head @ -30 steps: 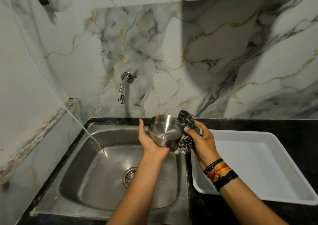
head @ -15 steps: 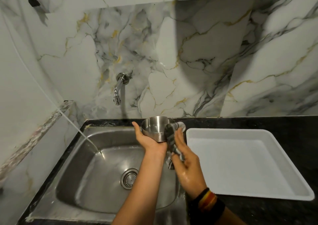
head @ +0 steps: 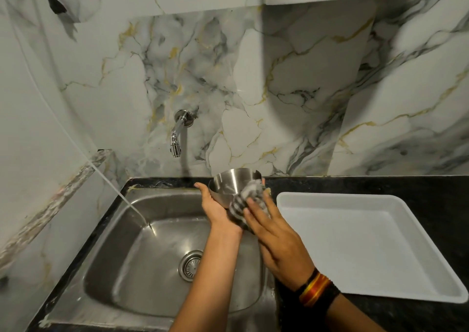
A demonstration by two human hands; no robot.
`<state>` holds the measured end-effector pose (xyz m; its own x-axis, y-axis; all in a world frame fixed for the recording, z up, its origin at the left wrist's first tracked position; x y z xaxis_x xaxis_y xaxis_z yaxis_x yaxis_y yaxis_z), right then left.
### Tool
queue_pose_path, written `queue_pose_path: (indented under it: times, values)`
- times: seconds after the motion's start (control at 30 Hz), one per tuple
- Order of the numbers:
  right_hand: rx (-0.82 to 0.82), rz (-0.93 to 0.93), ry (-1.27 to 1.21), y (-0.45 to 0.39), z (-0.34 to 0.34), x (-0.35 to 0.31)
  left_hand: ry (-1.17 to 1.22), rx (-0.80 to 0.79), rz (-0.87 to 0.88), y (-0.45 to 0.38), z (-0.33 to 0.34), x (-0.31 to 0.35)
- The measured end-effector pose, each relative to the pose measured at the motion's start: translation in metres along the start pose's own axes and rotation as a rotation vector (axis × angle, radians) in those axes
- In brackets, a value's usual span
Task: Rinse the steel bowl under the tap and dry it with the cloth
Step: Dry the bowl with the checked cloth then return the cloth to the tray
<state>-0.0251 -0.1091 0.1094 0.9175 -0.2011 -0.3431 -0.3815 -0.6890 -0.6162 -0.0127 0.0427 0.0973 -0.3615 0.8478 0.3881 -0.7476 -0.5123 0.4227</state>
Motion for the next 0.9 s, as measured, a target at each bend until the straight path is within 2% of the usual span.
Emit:
queue_pose_path:
  times: [0.17, 0.27, 0.4, 0.6, 0.9]
  values:
    - [0.155, 0.566, -0.656, -0.002, -0.012, 0.019, 0.014, -0.107, 0.065, 0.009, 0.001, 0.007]
    - [0.12, 0.702, -0.863, -0.021, -0.016, 0.036, -0.041, -0.067, 0.066, 0.012, -0.008, 0.007]
    - [-0.003, 0.827, -0.812, -0.054, -0.028, 0.049, -0.021, -0.048, 0.021, 0.009, -0.019, 0.002]
    - [-0.169, 0.842, -0.668, -0.101, -0.035, 0.061, -0.031, -0.118, -0.017, 0.011, -0.023, -0.002]
    - [-0.263, 0.847, -0.613, -0.118, -0.023, 0.062, -0.16, -0.193, -0.102, 0.004, -0.036, 0.001]
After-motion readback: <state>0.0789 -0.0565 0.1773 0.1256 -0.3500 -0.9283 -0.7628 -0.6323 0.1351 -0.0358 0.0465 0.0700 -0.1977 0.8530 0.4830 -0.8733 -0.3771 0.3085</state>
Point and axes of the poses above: each hand's wrist, its own y-axis away from the middle knuckle, its own z-axis out of the palm, x = y × z, the point moved 4 cm from there along -y, towards the middle knuckle, and after that the axes turned 3 degrees about z, right-handed, at the moved point
